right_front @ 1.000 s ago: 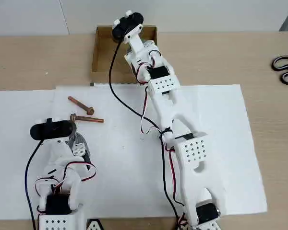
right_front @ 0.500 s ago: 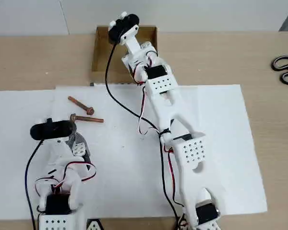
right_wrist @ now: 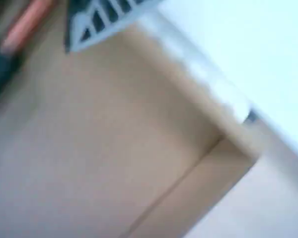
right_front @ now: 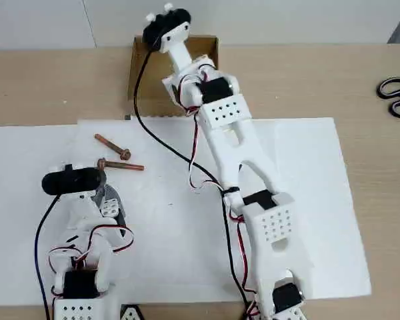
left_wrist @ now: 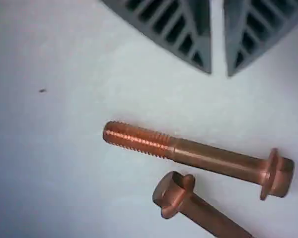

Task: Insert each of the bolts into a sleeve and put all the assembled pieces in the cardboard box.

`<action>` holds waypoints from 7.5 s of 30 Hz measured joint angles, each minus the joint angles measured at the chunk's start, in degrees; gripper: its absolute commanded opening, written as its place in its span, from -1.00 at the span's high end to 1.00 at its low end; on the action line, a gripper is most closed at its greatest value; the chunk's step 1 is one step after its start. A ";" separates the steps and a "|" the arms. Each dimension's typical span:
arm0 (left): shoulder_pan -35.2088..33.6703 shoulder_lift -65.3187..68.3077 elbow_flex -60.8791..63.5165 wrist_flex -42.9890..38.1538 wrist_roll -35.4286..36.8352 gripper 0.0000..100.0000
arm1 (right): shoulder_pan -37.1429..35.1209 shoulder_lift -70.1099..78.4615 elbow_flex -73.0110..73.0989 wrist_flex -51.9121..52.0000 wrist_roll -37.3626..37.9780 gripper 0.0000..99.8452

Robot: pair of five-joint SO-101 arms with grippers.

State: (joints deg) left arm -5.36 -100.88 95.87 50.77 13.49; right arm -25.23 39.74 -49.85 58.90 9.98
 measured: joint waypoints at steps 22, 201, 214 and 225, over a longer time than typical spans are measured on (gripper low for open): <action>0.00 0.00 0.00 0.00 0.00 0.99 | -0.18 -18.99 -0.09 37.98 -24.62 0.69; -0.44 82.55 -60.66 10.73 52.48 0.79 | 25.32 -123.78 96.53 33.58 -32.53 0.99; -0.44 101.89 -80.00 20.84 52.40 0.78 | 27.08 -123.78 96.53 33.58 -32.53 0.99; -5.01 107.34 -83.34 22.42 52.57 0.78 | 27.08 -123.78 96.53 33.58 -32.53 0.99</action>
State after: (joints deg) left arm -10.37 6.46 12.53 73.19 66.07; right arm 1.85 -84.04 46.68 92.48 -22.55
